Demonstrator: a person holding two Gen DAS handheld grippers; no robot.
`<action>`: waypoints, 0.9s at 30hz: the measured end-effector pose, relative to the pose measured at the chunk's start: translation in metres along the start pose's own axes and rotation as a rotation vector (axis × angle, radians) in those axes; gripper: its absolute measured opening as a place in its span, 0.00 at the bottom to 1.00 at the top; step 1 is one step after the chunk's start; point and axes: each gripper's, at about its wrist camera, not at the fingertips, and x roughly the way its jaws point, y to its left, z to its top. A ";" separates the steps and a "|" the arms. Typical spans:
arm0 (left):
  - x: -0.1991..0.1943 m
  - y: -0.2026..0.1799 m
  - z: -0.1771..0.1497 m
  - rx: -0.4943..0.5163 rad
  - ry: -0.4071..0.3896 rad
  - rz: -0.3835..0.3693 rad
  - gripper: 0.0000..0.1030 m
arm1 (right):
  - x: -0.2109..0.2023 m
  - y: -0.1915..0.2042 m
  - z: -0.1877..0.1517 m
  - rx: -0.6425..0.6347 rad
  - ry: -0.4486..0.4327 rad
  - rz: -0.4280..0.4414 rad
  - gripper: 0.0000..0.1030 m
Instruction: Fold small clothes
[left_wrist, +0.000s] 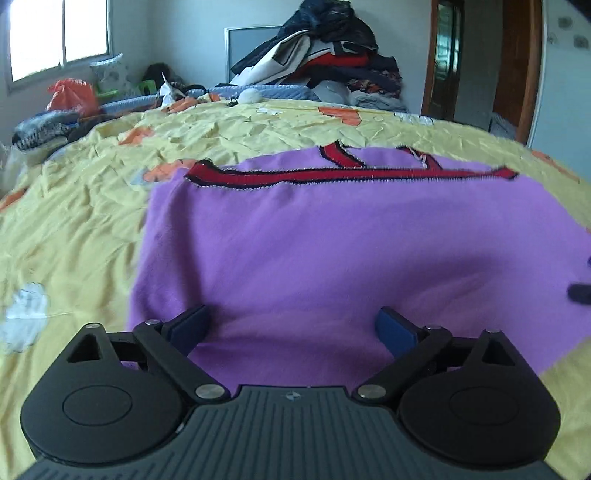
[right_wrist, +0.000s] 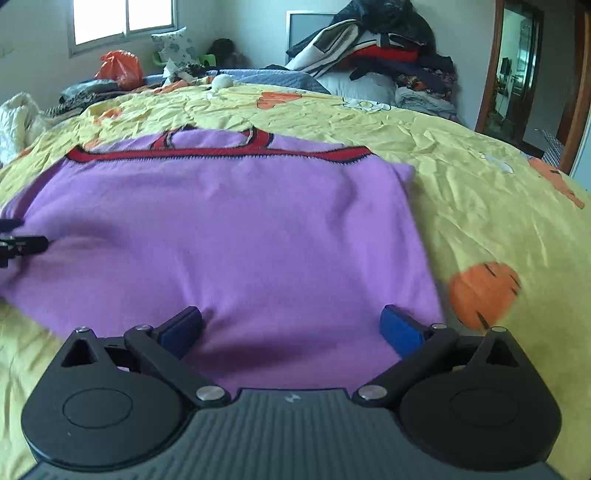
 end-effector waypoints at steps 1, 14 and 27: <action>-0.003 0.001 -0.002 -0.009 0.006 0.005 0.96 | -0.003 -0.001 -0.002 0.002 -0.004 0.000 1.00; -0.043 0.015 -0.030 -0.075 0.052 0.041 0.96 | -0.010 0.000 -0.009 -0.022 0.002 0.020 1.00; -0.047 0.028 0.033 -0.172 -0.009 -0.059 0.93 | 0.005 0.001 0.056 0.129 -0.061 -0.006 1.00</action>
